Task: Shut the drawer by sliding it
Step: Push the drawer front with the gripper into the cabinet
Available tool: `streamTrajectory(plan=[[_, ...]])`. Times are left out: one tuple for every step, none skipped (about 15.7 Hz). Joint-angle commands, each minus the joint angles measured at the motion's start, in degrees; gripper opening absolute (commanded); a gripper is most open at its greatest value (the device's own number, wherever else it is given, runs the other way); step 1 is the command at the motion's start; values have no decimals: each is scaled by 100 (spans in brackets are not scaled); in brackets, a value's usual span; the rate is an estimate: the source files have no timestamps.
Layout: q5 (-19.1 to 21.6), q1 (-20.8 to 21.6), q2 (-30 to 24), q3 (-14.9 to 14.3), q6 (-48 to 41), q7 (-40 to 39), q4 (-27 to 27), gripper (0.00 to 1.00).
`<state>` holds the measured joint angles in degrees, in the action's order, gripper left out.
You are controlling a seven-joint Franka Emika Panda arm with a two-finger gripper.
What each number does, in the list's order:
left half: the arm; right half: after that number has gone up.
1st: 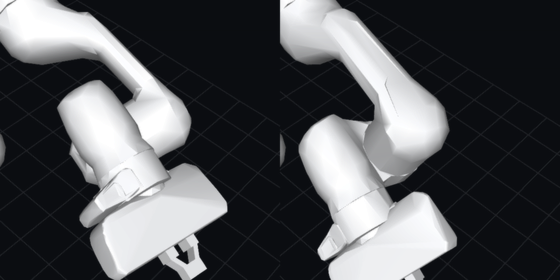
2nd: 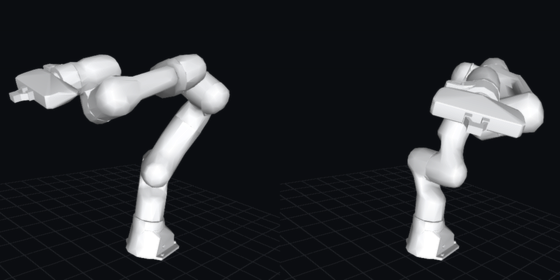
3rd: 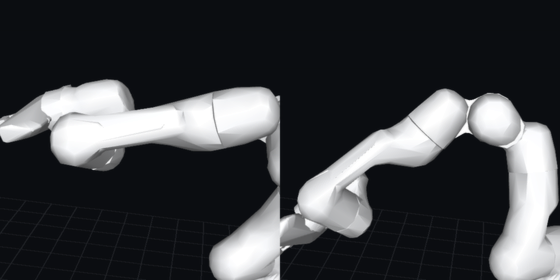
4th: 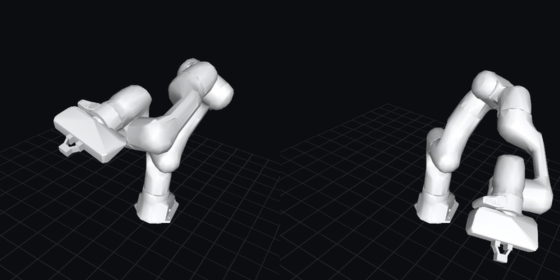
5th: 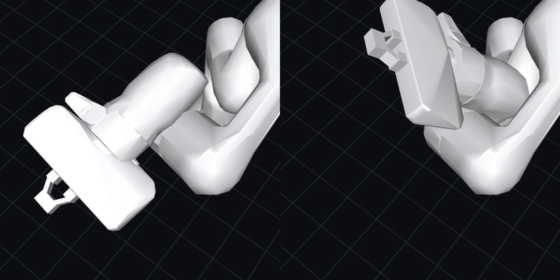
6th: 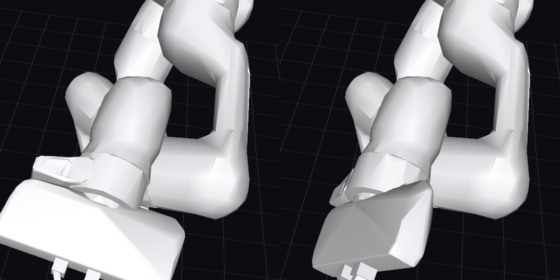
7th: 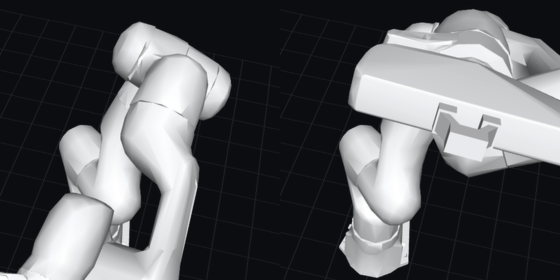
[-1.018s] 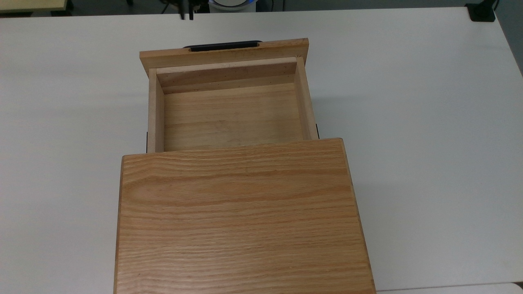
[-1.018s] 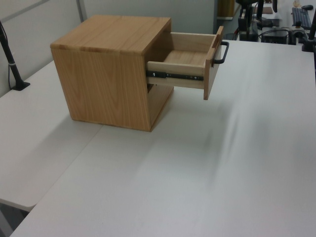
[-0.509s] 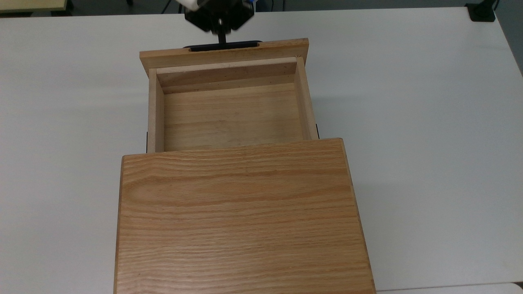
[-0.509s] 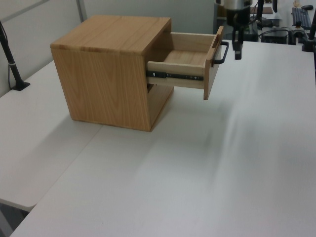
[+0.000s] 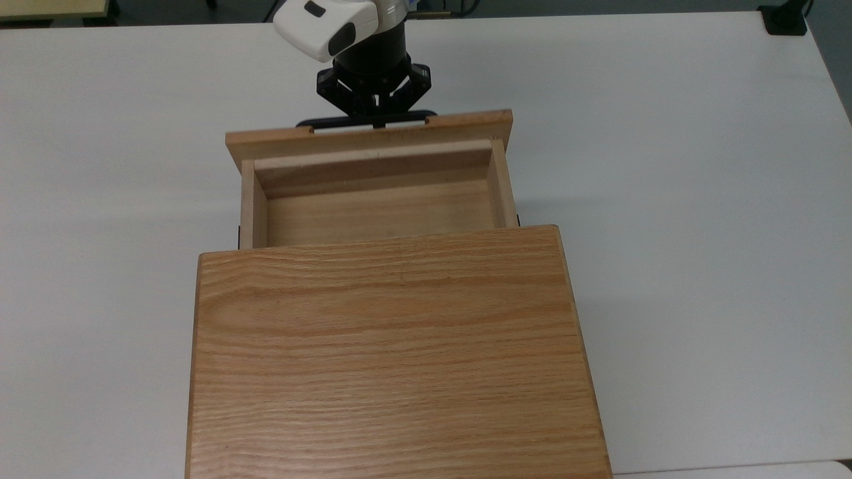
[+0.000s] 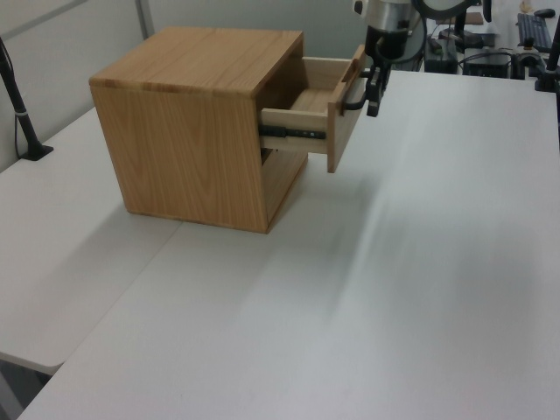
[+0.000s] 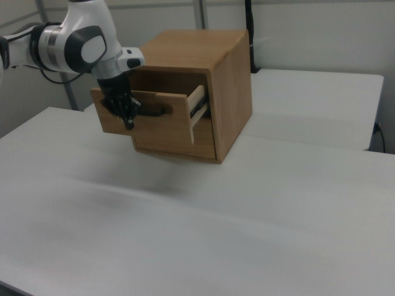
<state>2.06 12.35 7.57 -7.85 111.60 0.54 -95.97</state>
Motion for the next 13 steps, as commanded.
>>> streamTrajectory(plan=[[75,74,761,-103,361,332,841,0],[67,74,972,-103,440,367,1069,0],[66,74,1183,-103,476,376,1315,0],[66,66,1385,-103,485,411,1527,0],[66,74,1570,-103,502,473,1729,0],[66,83,1720,-111,694,569,1879,0],[58,92,1808,-111,1018,735,1898,0],[40,101,1870,-111,1343,928,1898,0],[14,109,1914,-111,1546,1052,1898,0],[14,110,1932,-111,1662,1079,1898,0],[14,101,1941,-111,1785,1088,1889,0],[5,101,1967,-111,1908,1088,1880,0],[5,101,1967,-111,1935,1071,1872,0]])
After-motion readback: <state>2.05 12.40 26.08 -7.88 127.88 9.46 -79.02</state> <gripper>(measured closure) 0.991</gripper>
